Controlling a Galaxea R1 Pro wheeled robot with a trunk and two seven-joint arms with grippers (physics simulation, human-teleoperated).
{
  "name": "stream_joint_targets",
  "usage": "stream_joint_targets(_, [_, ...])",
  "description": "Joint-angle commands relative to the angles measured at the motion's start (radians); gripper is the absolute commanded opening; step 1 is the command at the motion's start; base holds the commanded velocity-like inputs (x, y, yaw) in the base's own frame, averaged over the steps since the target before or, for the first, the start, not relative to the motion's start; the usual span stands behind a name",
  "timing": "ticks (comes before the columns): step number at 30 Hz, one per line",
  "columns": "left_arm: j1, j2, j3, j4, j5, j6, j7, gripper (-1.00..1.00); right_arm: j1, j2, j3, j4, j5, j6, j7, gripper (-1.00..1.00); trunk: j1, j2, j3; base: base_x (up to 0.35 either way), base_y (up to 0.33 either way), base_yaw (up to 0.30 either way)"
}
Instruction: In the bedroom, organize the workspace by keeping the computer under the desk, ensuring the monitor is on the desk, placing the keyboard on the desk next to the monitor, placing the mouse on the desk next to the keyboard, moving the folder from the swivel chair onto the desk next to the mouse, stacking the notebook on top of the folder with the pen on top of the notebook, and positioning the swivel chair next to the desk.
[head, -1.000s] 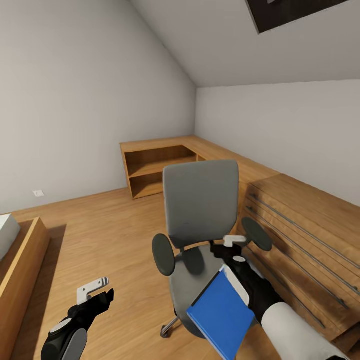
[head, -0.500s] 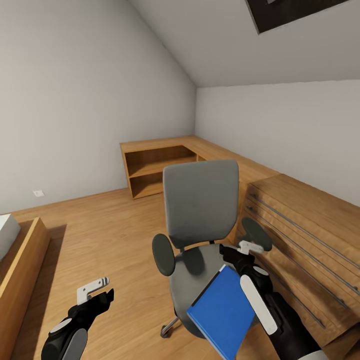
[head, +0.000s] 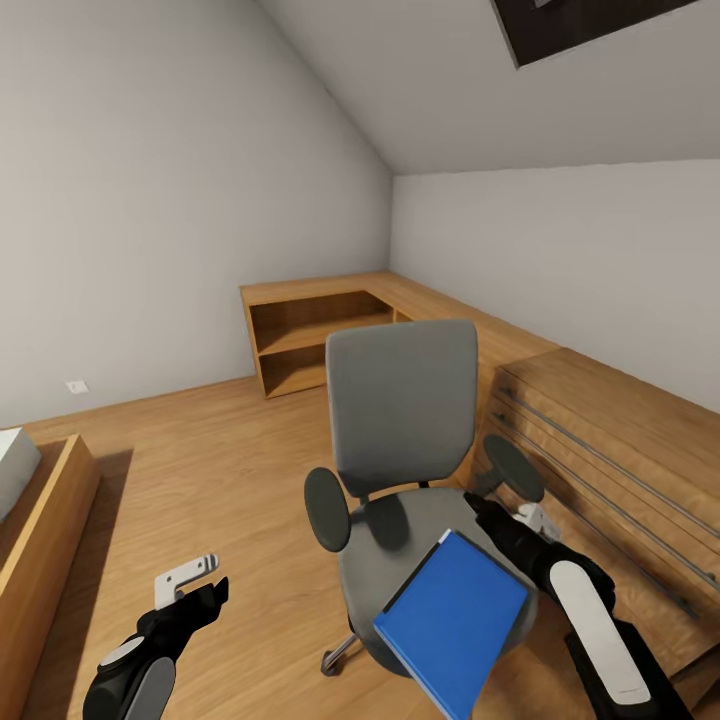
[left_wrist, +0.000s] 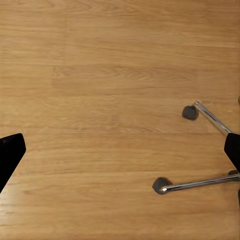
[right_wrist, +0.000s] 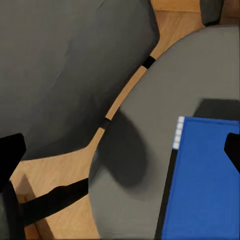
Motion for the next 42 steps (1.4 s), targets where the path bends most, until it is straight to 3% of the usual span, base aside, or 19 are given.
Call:
stream_joint_targets(1, [-0.001, 0.001, -0.002, -0.001, 0.010, 0.001, 0.010, 1.00, 0.001, -0.001, -0.001, -0.003, -0.019, 0.000, -0.009, 1.00, 0.000, -0.001, -0.001, 0.000, 0.000, 0.000])
stream_joint_targets(9, [-0.001, 0.001, -0.002, -0.001, 0.011, 0.001, 0.009, 1.00, 0.005, -0.004, -0.014, -0.005, -0.062, 0.003, -0.011, 1.00, 0.000, -0.001, -0.001, -0.123, 0.069, -0.023])
stream_joint_targets(14, [-0.001, 0.001, -0.001, -0.002, 0.011, 0.001, 0.009, 1.00, 0.005, -0.004, -0.040, -0.004, -0.064, 0.007, -0.011, 1.00, 0.000, -0.001, -0.001, -0.277, 0.193, -0.236])
stream_joint_targets(30, [-0.001, 0.001, 0.001, -0.003, 0.012, 0.003, 0.009, 1.00, 0.005, -0.004, -0.053, -0.003, -0.070, 0.009, -0.011, 1.00, 0.000, -0.001, -0.001, -0.274, 0.188, -0.284])
stream_joint_targets(42, [-0.001, -0.003, 0.019, -0.007, 0.013, 0.003, 0.012, 1.00, 0.005, -0.003, -0.071, 0.014, -0.071, 0.009, -0.011, 1.00, 0.000, -0.001, -0.004, -0.051, 0.028, -0.271])
